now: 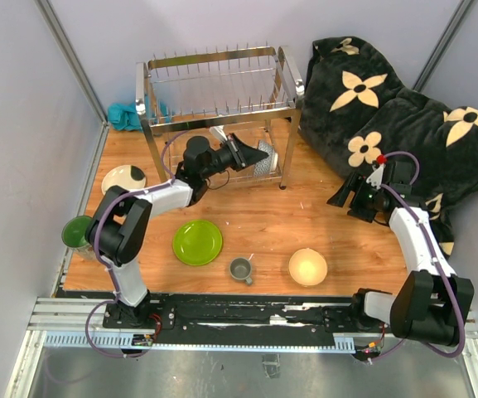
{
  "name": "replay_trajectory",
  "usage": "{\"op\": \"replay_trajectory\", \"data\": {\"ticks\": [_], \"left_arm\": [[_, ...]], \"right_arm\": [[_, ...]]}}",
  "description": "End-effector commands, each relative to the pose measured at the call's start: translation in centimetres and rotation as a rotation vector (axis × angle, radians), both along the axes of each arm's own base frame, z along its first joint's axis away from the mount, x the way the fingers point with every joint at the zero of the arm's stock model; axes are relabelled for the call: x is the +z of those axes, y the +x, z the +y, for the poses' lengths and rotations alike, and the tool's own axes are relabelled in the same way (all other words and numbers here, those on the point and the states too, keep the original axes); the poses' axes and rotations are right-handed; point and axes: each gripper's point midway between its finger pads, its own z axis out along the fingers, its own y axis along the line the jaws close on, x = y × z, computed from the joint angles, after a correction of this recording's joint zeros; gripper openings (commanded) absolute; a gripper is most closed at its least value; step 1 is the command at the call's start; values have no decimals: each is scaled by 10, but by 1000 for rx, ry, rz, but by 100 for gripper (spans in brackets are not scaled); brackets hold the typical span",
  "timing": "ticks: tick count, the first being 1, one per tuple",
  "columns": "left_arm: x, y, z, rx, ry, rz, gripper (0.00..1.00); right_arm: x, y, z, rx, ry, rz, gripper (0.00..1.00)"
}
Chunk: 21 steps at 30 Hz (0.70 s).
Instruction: Load the mixed dishes into the dish rack
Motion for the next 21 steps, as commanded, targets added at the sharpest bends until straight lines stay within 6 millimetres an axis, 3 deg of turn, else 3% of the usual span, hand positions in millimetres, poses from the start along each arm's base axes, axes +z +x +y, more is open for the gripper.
{"op": "replay_trajectory", "data": {"ticks": [1,8,21], "left_arm": [[53,15,18,81,-138,-122,1],[54,47,25,89,-302,-107,0],[53,112,21,146,-312,-111,1]], "right_arm": [[14,6,11,30,39,-41,78],[17,12,9,6,40,-50,79],[20,26,2,-33,22,-51,79]]}}
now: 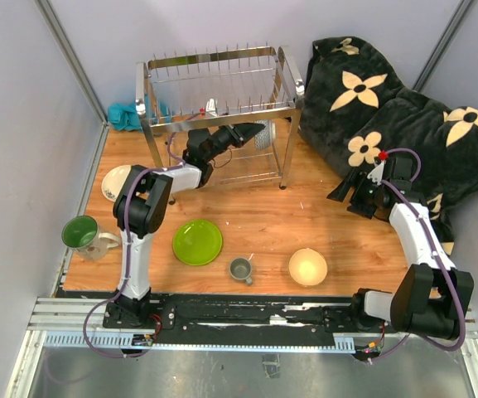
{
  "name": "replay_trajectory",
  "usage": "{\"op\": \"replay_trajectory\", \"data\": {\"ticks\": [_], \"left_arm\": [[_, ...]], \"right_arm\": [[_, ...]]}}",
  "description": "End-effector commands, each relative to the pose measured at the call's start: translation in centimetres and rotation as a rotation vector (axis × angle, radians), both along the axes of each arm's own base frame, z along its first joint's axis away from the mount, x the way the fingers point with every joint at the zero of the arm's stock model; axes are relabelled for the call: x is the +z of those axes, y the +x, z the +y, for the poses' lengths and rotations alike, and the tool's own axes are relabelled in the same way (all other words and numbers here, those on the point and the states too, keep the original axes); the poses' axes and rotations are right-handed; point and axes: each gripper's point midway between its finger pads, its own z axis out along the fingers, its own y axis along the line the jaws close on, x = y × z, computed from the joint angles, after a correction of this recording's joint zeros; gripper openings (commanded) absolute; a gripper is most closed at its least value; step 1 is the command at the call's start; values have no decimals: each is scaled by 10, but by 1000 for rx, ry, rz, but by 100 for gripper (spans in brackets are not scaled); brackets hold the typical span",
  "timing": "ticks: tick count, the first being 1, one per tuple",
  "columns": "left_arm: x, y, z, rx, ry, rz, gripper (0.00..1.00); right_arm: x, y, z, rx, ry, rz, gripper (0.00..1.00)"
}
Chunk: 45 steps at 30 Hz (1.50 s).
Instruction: Load the mixed dishes into the dish rack
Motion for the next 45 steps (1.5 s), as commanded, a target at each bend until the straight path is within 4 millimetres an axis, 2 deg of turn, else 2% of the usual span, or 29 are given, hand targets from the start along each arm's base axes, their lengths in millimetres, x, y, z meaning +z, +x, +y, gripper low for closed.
{"op": "replay_trajectory", "data": {"ticks": [1,10,18,23,34,45], "left_arm": [[48,15,7,35,-78,-120,0],[42,53,9,52,-178,-65,1],[31,87,12,49,-163,-22,1],[23,101,16,53,-144,5,0],[2,108,15,40,-211,102,1],[-16,114,12,60,-134,126,0]], "right_arm": [[15,16,-2,-17,-15,-42,79],[17,31,-6,-29,-19,-49,79],[16,41,-9,-34,-29,-50,79],[15,46,-12,-42,-38,-48,79],[10,52,-13,-49,-37,-43,79],[7,53,-14,-45,-40,-38,79]]}}
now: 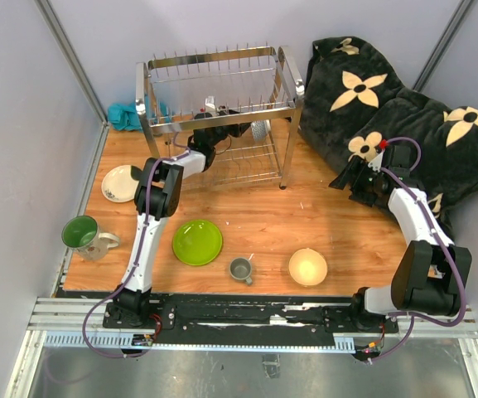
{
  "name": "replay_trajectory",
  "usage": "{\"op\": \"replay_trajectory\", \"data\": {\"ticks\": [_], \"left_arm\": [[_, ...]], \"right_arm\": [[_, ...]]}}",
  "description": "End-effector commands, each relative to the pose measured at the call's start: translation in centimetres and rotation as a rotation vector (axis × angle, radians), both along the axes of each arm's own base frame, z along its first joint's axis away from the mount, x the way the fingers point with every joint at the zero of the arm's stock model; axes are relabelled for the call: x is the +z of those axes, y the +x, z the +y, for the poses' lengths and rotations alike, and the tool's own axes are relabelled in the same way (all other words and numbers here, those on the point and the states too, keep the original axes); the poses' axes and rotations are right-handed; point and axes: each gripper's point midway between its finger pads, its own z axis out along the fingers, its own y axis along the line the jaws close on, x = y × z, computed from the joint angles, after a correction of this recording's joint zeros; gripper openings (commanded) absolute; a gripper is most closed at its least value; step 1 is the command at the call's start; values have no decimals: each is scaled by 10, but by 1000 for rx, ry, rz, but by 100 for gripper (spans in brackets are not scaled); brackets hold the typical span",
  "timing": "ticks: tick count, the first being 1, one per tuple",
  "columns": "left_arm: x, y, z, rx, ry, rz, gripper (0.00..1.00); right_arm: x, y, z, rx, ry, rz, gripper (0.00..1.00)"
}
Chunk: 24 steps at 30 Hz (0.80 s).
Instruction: Load the mixed dishes into the dish rack
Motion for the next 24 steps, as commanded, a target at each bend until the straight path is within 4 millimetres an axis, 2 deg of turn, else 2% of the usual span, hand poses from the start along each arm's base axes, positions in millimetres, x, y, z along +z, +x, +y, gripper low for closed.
{"op": "replay_trajectory", "data": {"ticks": [1,16,19,24], "left_arm": [[38,3,0,9,-16,-116,1],[5,13,2,59,-1,-54,1],[4,13,0,52,-27,-47,0],[18,9,-6,20,-87,-73,1]], "right_arm": [[6,12,-2,-9,-16,-27,79],[6,11,-10,-17,-17,-29,80],[6,11,-11,-19,-17,-29,80],[4,10,-11,-16,-17,-25,80]]}}
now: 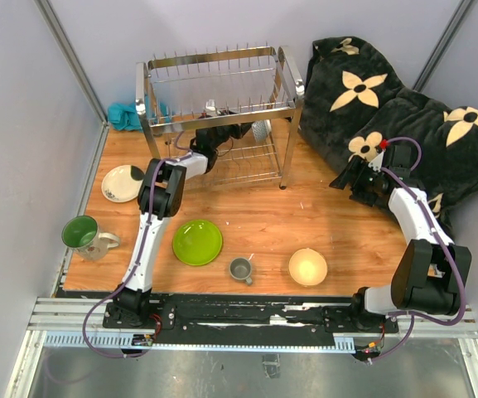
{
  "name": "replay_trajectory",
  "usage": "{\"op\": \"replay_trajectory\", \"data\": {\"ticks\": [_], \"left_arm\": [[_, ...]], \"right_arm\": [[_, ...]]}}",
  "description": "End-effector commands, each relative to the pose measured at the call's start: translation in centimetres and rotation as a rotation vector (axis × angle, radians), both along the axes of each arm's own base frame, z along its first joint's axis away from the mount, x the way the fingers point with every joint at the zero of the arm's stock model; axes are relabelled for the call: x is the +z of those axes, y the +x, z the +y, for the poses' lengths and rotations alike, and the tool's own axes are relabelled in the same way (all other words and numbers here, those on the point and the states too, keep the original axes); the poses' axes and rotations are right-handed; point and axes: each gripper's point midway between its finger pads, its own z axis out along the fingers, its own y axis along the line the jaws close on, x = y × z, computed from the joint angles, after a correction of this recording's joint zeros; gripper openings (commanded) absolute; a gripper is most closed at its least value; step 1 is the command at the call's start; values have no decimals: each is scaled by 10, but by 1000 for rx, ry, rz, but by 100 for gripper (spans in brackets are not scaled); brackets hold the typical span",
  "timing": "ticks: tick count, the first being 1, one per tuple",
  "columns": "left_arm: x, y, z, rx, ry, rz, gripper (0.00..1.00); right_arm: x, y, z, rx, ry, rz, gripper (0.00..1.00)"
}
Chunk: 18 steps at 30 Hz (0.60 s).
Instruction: Load the mixed dishes into the dish rack
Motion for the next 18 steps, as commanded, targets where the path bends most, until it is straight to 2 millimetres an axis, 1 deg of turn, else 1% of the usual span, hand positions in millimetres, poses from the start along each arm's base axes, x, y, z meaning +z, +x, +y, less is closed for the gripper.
{"op": "replay_trajectory", "data": {"ticks": [1,6,10,18], "left_arm": [[33,-1,-7,-25,-75,-90,1],[28,0,-5,-10,-40,-80,0],[23,0,-6,2,44,-81,1],[11,3,-2,22,91,-55,0]], "right_arm": [[5,9,-9,-15,-14,-23,80],[6,10,-9,-13,-11,-28,80],[8,9,-9,-9,-16,-31,80],[8,9,-9,-10,-14,-31,80]]}}
